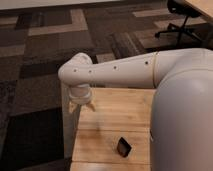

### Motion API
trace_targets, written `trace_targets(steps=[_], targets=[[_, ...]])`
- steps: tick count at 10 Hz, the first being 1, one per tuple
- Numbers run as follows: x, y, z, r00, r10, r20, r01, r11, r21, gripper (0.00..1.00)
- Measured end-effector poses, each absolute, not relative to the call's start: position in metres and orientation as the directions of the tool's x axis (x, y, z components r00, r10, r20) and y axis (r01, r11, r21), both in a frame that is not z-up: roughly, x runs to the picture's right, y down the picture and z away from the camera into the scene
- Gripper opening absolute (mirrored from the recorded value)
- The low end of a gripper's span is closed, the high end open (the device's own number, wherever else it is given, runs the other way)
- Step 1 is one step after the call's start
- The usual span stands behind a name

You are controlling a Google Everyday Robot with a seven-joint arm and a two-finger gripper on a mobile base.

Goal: Knock the eraser over

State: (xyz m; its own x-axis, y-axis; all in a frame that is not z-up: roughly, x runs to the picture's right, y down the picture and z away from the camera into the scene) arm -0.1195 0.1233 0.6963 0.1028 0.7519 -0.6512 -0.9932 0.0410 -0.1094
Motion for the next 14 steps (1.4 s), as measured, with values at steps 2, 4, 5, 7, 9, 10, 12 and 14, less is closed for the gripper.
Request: trace_targets(steps=[2, 4, 5, 7, 9, 10, 12, 14], targets=[[-0.121, 0.14, 0.689, 0.143, 0.748, -0.648, -0.987, 0.063, -0.145, 0.65], [-0.114, 0.156, 0.68, 0.189, 0.736, -0.65, -0.979, 0.091, -0.181, 0.65], [-0.108, 0.166, 0.673, 0.208, 0.725, -0.657, -0.975, 0.102, -0.196, 0.65], [-0.091, 0.186, 0.658, 0.253, 0.705, -0.663, -0.963, 0.122, -0.239, 0.65], [-0.074, 0.199, 0.645, 0.263, 0.693, -0.672, -0.959, 0.113, -0.258, 0.65], [-0.064, 0.203, 0.638, 0.256, 0.692, -0.675, -0.961, 0.105, -0.257, 0.65], [-0.047, 0.204, 0.629, 0.236, 0.697, -0.677, -0.966, 0.093, -0.241, 0.65], [-0.048, 0.204, 0.629, 0.236, 0.698, -0.676, -0.966, 0.092, -0.242, 0.65]])
